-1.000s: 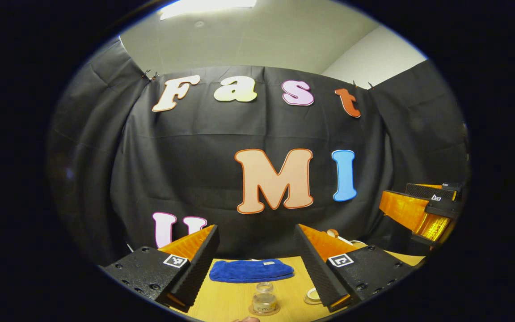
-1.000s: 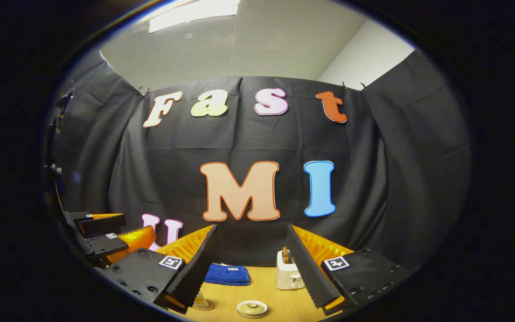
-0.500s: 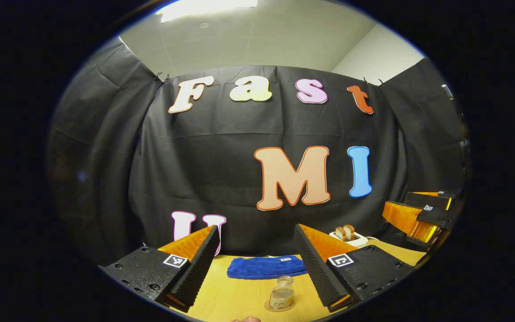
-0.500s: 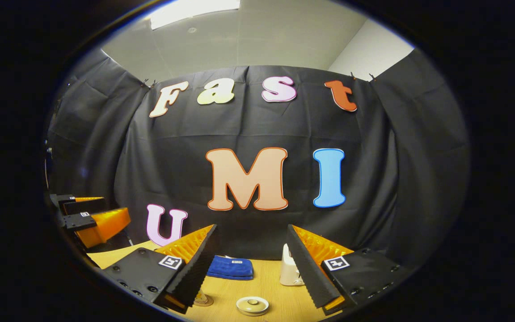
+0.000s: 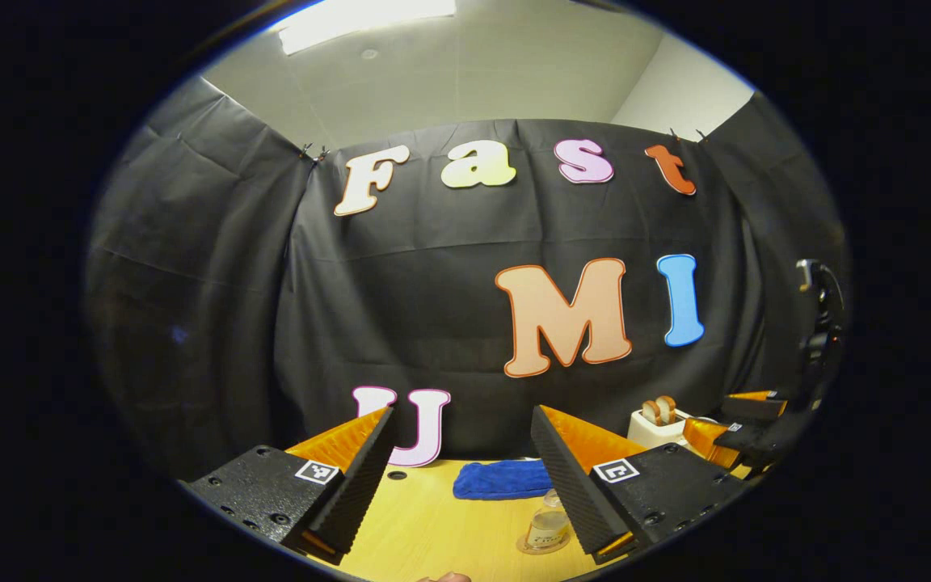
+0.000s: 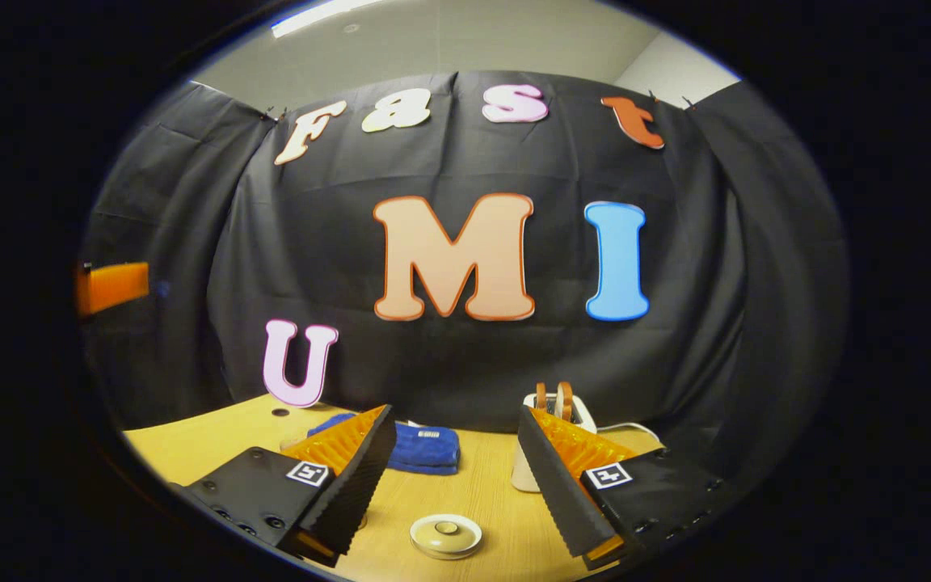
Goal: Open the teacup lid with one hand, grasp the water bottle and pour water into the teacup with the other hand; after pouring, place the water bottle on the coaster and then close the teacup lid.
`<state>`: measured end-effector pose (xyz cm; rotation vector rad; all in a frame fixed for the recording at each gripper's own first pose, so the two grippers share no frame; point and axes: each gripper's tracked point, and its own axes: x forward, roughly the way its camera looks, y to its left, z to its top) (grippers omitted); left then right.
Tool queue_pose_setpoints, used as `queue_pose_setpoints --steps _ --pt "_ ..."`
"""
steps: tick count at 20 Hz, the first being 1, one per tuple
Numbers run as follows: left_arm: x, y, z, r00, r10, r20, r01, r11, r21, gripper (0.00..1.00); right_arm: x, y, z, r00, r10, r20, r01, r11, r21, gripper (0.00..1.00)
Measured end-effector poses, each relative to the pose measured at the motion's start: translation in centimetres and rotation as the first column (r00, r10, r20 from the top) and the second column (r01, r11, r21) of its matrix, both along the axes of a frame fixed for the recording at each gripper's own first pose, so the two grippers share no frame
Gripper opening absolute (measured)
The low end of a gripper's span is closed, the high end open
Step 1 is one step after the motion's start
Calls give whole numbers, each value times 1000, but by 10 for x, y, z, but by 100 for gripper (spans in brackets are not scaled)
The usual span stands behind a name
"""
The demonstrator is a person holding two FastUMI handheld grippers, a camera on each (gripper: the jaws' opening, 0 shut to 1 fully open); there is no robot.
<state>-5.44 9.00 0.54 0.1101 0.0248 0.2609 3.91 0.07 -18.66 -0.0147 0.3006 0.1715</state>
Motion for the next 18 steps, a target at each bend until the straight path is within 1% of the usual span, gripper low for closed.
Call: queue_pose_setpoints --steps 2,4,7,8,9,14,16,17,18 --pt "-6 6 1 1000 21 -4 -21 1000 11 99 2 -1 -27 998 8 -55 -9 1000 -5 98" --pt "-10 9 0 999 40 -13 -39 999 20 99 3 -4 -53 995 16 -103 -19 999 -31 100" --pt "-17 14 5 998 64 -18 -63 997 36 98 -2 -4 -89 984 36 -177 -47 997 -58 99" --pt "-20 15 6 997 71 -18 -70 997 43 99 -4 -4 -102 979 41 -201 -55 996 -66 96" --pt "-22 16 7 997 78 -18 -77 996 52 97 -7 -1 -112 974 47 -221 -65 995 -73 99" --pt "-35 26 5 992 119 -38 -116 991 68 97 -18 8 -152 950 85 -302 -123 987 -109 98" --pt "-38 28 7 990 131 -42 -128 989 74 97 -22 7 -164 940 86 -330 -133 984 -122 98" --pt "-39 29 8 990 135 -42 -131 988 78 97 -23 5 -170 935 88 -343 -137 983 -123 89" --pt "-41 29 7 990 137 -41 -133 988 81 97 -23 7 -174 930 88 -356 -141 982 -124 89"
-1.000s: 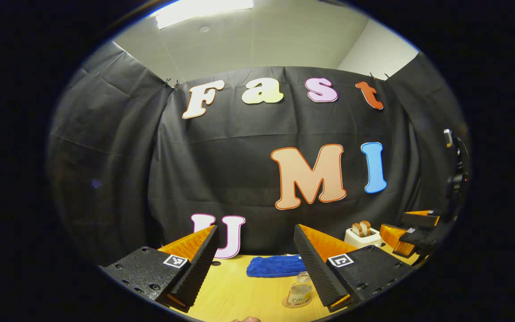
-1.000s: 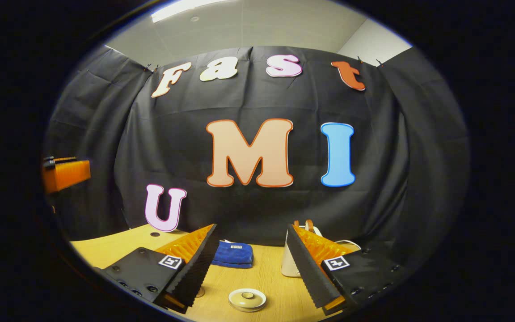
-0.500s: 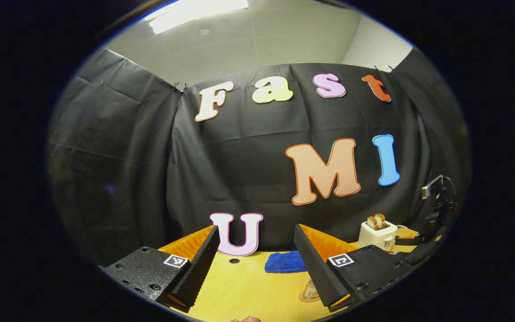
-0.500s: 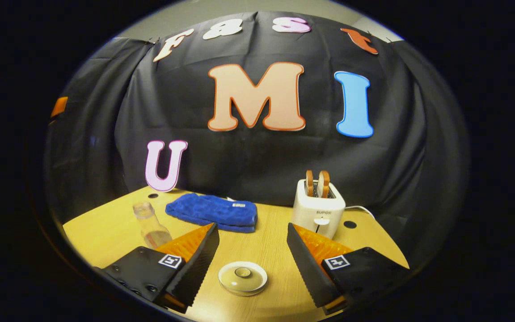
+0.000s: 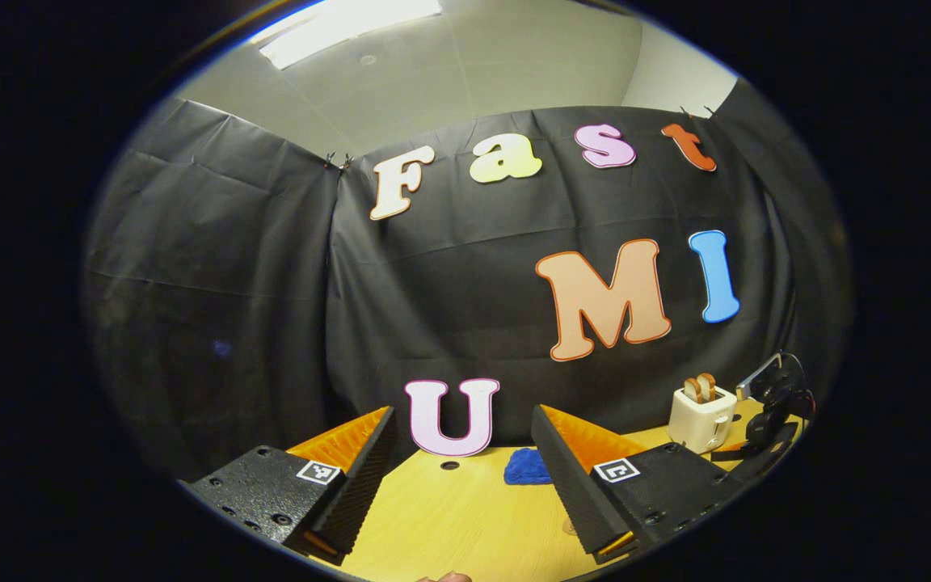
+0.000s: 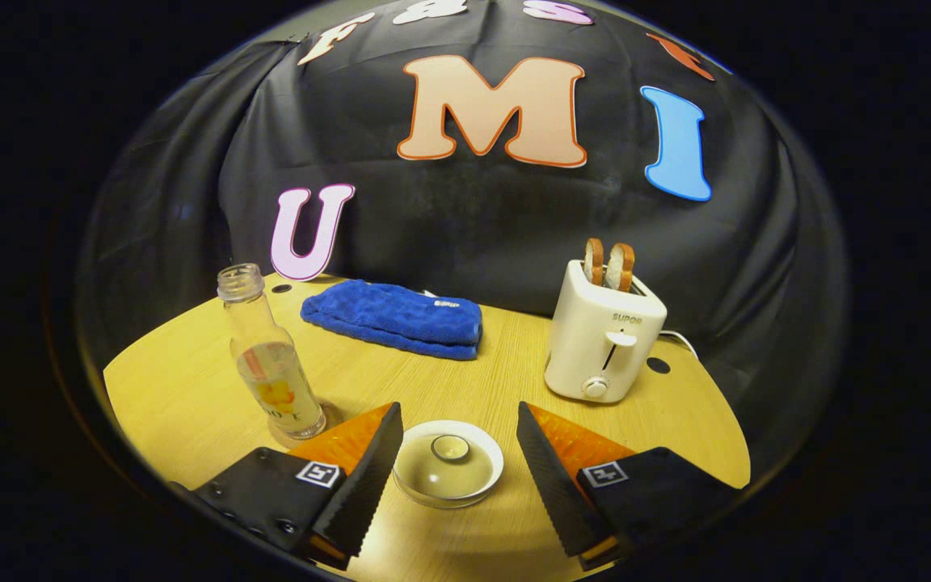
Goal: Open the teacup lid with one hand, grasp the water bottle and pour water into the teacup with the other hand; after pouring, place the water bottle on the coaster and then close the teacup lid.
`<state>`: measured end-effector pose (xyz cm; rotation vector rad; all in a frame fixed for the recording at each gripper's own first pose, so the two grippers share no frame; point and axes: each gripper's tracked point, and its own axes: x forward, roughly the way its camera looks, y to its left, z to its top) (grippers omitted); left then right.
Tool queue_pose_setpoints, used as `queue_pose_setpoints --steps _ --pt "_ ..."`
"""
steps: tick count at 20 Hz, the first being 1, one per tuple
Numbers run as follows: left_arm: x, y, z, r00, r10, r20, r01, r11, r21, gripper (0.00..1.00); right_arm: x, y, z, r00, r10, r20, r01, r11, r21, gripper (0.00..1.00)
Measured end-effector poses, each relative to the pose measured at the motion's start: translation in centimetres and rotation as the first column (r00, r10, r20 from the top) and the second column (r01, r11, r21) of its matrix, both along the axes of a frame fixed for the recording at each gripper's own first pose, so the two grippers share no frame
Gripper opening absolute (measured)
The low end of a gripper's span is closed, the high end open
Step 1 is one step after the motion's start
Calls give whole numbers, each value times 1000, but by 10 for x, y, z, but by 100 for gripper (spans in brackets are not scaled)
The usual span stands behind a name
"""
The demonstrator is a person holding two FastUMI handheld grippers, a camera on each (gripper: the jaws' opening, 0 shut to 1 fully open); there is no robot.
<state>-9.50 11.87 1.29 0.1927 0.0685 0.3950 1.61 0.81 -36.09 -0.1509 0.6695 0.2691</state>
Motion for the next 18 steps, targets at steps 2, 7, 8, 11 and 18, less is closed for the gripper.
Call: queue_pose_setpoints --steps 2,7,8,11,18 --pt "-1 2 1 1000 3 0 -3 1000 3 97 -2 -3 -10 1000 1 -20 -1 1000 -9 85" --pt "-6 10 -1 1000 27 -8 -27 1000 4 97 -5 -4 -29 997 -9 -71 7 1000 -25 77" --pt "-7 11 -2 1000 30 -9 -30 1000 4 97 -6 -9 -31 997 -7 -71 4 999 -40 77" --pt "-6 10 -1 1000 29 -9 -29 1000 5 97 -9 -4 -33 997 5 -78 -8 999 -35 50" --pt "-1 9 -9 1000 16 -19 -16 1000 -16 97 -10 0 -29 998 30 -60 -33 998 -49 29"
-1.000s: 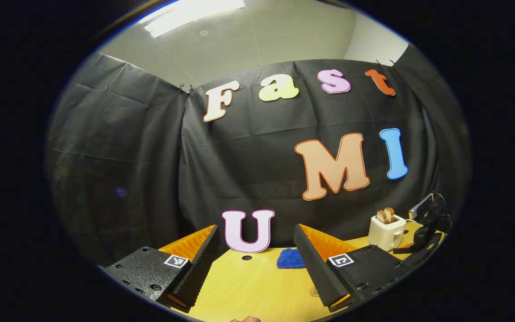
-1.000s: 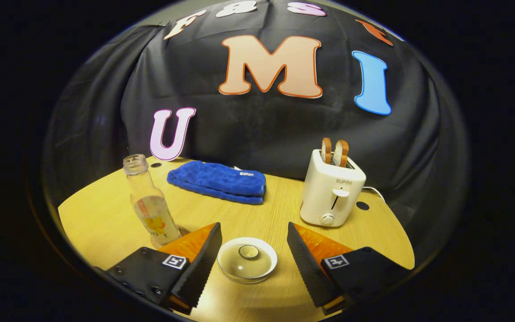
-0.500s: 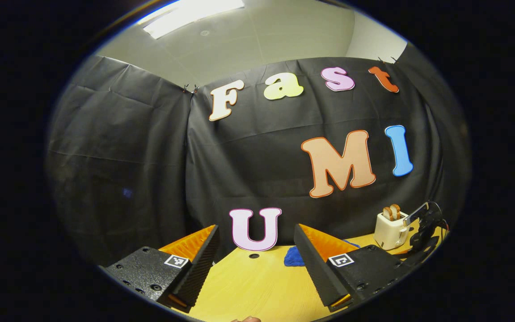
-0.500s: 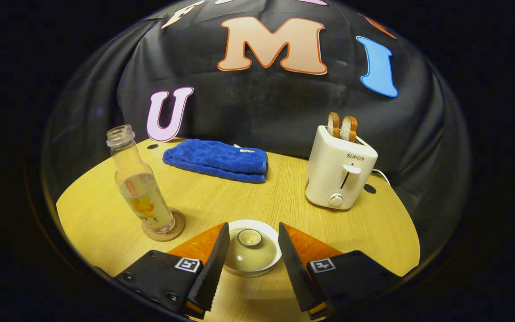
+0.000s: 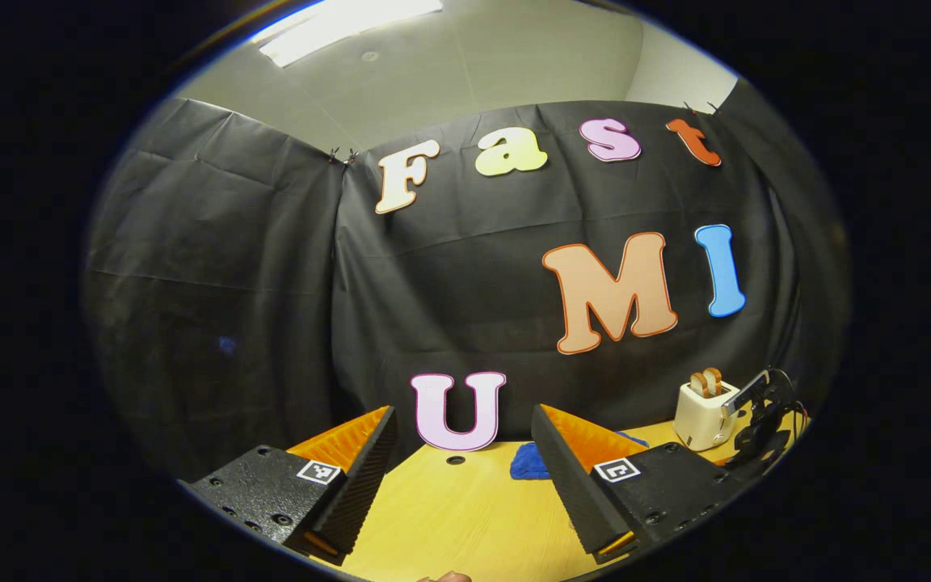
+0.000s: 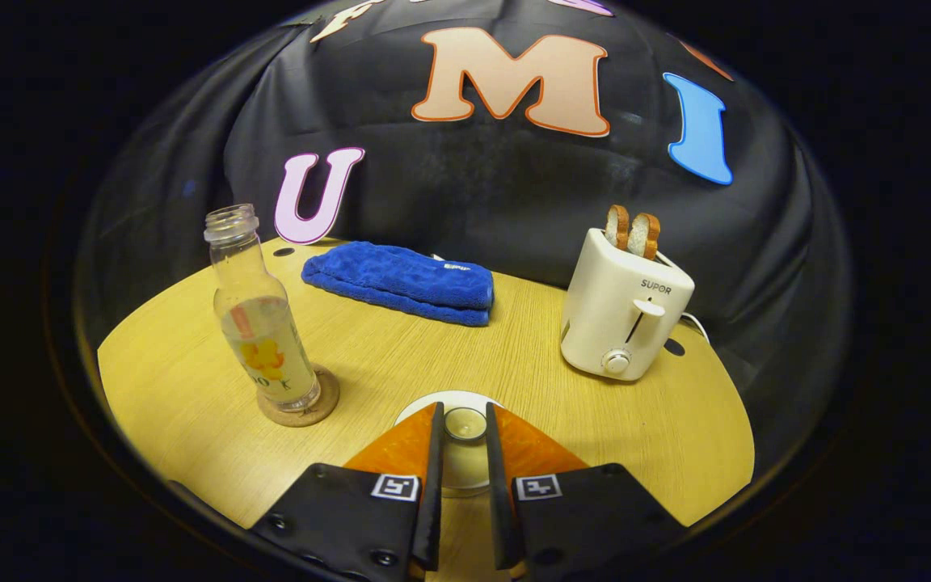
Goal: Open the teacup lid with one hand, grasp the water bottle and pour water into the teacup with the other hand; after pouring, place the water bottle on the coaster and then close the teacup lid.
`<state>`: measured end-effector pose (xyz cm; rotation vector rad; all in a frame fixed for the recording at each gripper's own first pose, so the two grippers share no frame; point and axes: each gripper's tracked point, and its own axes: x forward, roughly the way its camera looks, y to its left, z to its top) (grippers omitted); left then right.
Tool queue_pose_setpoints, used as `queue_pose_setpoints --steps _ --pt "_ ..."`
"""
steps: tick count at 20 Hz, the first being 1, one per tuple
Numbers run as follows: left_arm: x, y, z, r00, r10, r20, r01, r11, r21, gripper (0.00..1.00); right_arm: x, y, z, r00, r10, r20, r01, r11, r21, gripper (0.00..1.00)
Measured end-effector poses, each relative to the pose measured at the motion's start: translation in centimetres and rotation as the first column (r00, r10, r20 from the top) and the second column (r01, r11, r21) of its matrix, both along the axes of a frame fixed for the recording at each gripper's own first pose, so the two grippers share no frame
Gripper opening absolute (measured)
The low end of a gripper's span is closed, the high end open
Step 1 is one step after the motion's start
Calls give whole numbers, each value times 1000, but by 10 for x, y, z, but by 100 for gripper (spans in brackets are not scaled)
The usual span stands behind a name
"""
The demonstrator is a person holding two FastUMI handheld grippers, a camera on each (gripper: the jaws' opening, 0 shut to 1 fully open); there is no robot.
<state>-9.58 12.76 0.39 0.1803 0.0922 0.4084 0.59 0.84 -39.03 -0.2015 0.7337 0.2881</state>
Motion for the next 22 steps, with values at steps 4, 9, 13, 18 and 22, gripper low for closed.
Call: queue_pose_setpoints --steps 4,9,13,18,22 --pt "2 -1 -8 1000 -10 -14 10 1000 -15 99 3 -1 3 1000 -27 0 27 999 34 23" --pt "12 -8 -17 998 -57 -10 56 998 -31 97 6 -3 25 999 -39 27 37 998 53 20" --pt "29 -29 -47 989 -149 -25 147 987 -59 97 9 -9 57 996 -62 58 56 994 97 20" --pt "48 -67 -111 950 -297 -94 283 950 -132 97 5 -36 102 988 -129 86 118 985 128 22" --pt "55 -92 -159 912 -385 -140 353 911 -212 98 -6 -55 127 980 -169 108 155 980 128 22"
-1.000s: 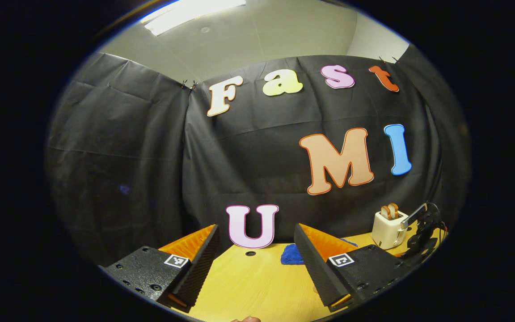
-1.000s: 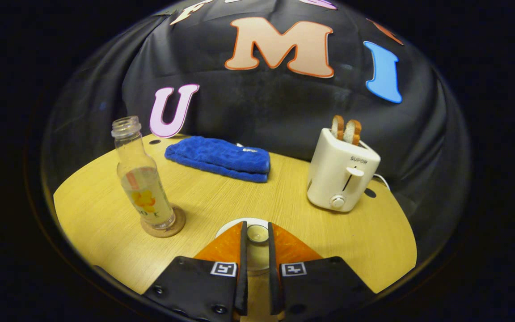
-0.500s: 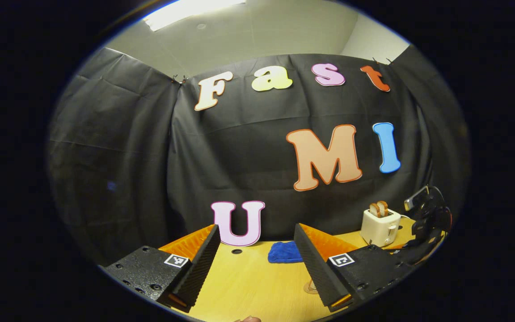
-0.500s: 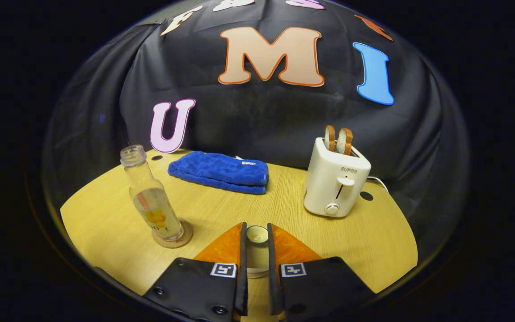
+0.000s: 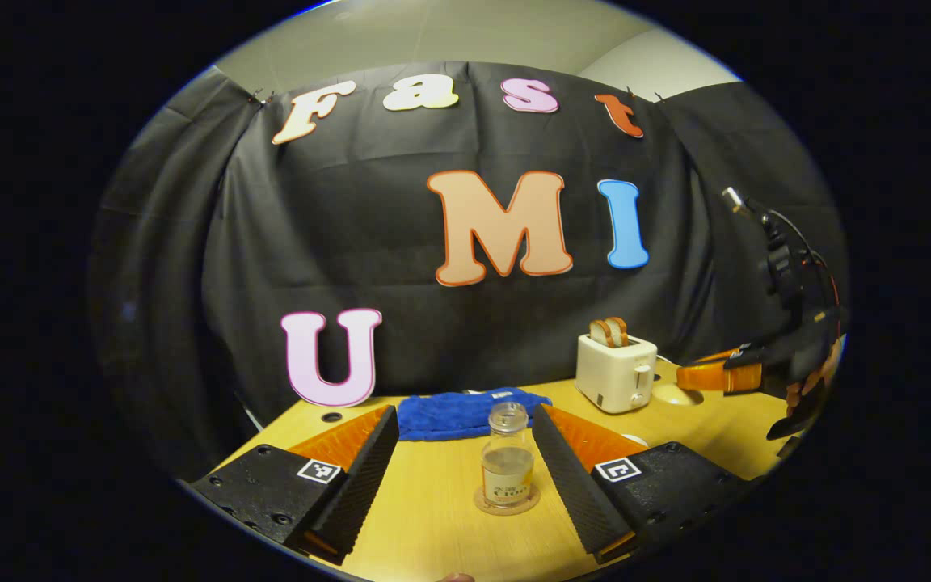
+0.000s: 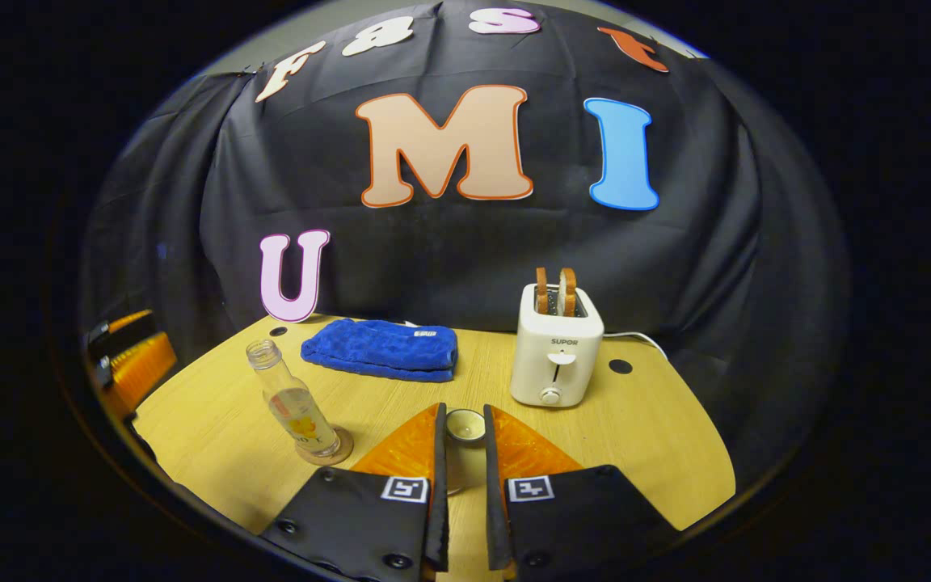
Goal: Open the teacup lid with one hand, grasp the water bottle and pour water into the teacup with the other hand; after pouring, place the water bottle on the coaster and then close the teacup lid.
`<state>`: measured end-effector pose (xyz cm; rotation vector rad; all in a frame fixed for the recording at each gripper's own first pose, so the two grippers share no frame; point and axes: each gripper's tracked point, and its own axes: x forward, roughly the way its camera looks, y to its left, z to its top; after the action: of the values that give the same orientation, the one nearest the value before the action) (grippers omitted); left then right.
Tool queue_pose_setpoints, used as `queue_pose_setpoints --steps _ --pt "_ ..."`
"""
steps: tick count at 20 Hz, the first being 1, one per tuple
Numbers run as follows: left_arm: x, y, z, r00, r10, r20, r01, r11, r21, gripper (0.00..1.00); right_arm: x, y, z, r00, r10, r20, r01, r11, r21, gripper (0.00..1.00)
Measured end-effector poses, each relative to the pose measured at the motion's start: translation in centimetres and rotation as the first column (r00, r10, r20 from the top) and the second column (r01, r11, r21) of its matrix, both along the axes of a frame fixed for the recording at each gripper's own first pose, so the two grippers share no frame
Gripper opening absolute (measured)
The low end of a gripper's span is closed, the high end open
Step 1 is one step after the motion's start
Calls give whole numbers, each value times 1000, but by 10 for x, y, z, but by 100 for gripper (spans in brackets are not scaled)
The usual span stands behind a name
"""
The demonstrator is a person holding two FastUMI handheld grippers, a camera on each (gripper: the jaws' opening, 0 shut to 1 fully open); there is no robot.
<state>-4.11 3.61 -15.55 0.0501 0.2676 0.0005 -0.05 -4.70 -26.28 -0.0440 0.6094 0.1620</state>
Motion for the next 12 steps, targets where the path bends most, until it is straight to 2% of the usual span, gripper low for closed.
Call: queue_pose_setpoints --steps 5,6,12 --pt "9 -18 -55 992 -72 -104 68 997 -34 98 -18 -16 21 999 -37 11 37 999 -22 19" --pt "11 -22 -67 988 -88 -128 83 996 -41 98 -22 -20 24 999 -46 10 46 999 -22 24" --pt "24 -35 -123 966 -130 -222 116 990 -76 98 -32 -26 45 995 -102 19 102 995 -15 22"
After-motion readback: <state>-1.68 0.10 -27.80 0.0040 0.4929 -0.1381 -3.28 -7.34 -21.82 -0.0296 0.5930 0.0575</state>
